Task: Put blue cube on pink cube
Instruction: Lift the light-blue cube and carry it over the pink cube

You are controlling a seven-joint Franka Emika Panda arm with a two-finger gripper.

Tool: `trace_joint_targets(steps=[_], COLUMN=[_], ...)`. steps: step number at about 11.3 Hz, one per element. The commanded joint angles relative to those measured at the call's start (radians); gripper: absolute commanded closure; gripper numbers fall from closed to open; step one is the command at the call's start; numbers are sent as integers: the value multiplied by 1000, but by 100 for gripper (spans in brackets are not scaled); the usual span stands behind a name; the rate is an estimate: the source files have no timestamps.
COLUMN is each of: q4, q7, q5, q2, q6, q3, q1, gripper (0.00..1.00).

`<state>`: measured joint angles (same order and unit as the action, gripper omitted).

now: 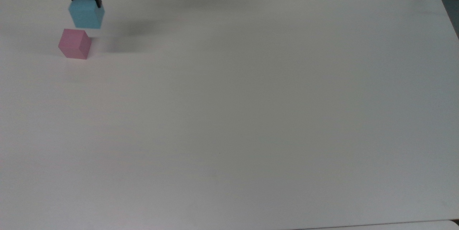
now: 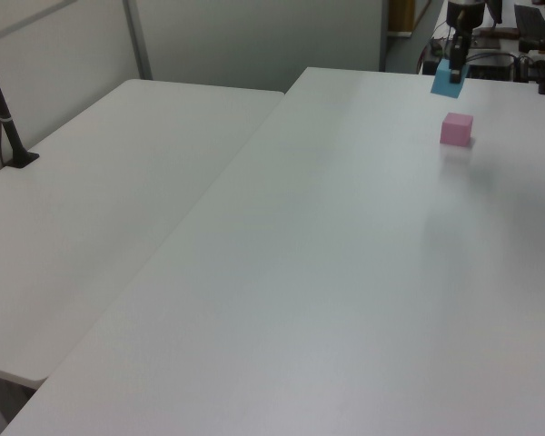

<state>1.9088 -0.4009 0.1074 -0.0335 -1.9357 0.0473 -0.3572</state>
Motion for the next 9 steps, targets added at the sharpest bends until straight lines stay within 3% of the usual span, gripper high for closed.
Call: trace_joint_targets(steps=[1, 4, 9], q4=[-25, -25, -24], q7=[-142, -181, -176], q5=[0, -69, -78], q2=[12, 56, 150], q6=[12, -34, -134], q3=[0, 2, 3], q1=[-74, -132, -180], gripper=[78, 78, 77])
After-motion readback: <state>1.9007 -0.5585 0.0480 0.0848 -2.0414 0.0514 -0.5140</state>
